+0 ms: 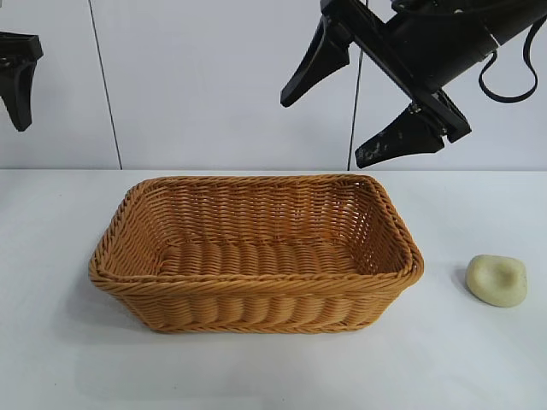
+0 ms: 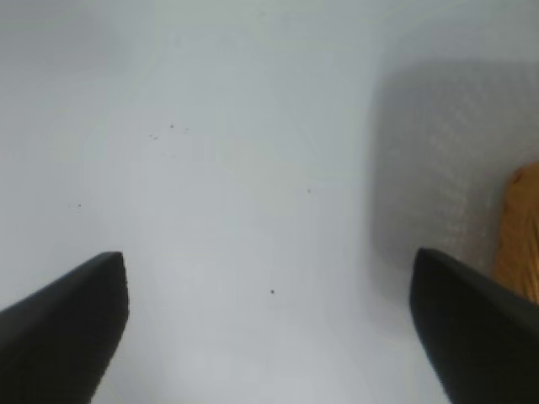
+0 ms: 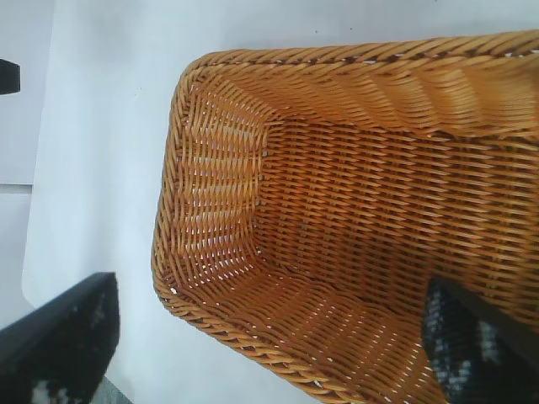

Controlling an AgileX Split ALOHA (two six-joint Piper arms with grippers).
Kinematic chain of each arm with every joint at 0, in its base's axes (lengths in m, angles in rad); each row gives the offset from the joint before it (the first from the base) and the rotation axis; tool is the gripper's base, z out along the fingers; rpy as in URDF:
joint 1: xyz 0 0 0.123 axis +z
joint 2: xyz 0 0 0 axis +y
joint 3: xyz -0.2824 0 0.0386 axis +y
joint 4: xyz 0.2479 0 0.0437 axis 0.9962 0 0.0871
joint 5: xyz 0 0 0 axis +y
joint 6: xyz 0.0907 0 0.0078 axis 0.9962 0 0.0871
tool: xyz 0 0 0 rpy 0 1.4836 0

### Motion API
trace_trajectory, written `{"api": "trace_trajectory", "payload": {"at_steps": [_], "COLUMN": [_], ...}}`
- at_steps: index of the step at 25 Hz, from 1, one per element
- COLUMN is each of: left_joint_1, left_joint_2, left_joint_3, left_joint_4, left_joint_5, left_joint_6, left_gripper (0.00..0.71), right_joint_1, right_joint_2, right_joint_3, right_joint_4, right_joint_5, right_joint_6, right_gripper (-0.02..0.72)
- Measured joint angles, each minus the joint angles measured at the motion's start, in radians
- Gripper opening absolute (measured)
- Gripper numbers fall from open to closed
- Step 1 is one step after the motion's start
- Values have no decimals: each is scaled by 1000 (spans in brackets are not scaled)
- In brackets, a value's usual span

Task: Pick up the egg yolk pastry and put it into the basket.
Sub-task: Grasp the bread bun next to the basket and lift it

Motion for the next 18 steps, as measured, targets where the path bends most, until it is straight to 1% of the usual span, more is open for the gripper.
{"api": "trace_trajectory", "payload": {"at_steps": [4, 8, 14, 18], "left_joint_1": [0, 0, 0, 0], "left_joint_2": [-6, -70, -294, -504], "left_joint_3": [6, 82, 311, 483], "left_joint_4": [-4, -4, -4, -4], "left_joint_5": [2, 1, 2, 2], "left_joint_6": [4, 6, 15, 22], "left_gripper": [649, 648, 648, 648], "right_joint_1": [0, 0, 0, 0], "right_joint_2": [0, 0, 0, 0], "right_joint_3": [0, 0, 0, 0], "right_joint_4": [0, 0, 0, 0], "right_joint_5": [0, 0, 0, 0], "right_joint_6": [0, 0, 0, 0], "right_gripper": [695, 695, 695, 695]}}
